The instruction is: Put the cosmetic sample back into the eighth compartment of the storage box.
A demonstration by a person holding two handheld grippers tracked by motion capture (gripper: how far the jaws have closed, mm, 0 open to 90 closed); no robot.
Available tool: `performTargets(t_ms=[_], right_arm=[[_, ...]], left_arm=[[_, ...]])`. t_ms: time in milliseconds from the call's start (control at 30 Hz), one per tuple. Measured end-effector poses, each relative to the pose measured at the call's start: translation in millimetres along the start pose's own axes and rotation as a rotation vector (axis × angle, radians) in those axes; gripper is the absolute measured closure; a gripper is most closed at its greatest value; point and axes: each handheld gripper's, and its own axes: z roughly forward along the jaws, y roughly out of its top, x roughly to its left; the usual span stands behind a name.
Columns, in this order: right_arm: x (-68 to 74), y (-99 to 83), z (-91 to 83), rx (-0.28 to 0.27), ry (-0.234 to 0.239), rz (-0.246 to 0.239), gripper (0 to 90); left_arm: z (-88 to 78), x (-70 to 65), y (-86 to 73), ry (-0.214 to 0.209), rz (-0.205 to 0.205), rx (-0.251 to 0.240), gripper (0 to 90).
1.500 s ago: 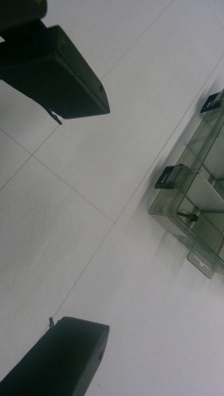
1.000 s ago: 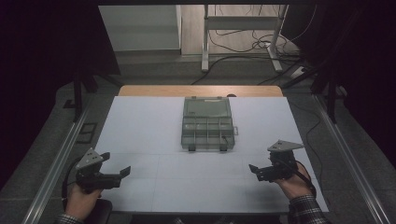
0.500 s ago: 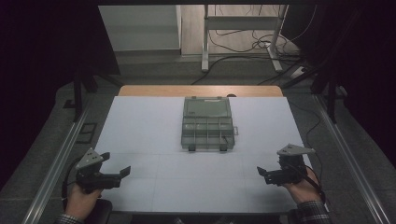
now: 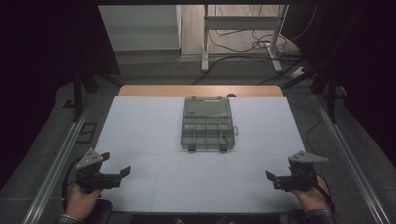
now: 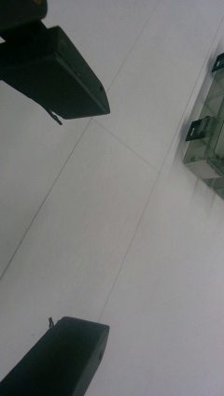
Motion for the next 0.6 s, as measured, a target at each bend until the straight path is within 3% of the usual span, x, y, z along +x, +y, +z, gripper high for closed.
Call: performTargets(t_ms=[333, 600], right_arm=[[-5.1, -9.7, -10.6, -0.033, -0.025, 0.03, 0.0], [-4.8, -10.5, -10.7, -0.012, -0.038, 0.022, 0.0]], left_arm=[[0.1, 0.3, -0.1, 0.001, -0.004, 0.0, 2.0], [0.9, 0.3, 0.6, 0.0, -0.005, 0.0, 2.0]])
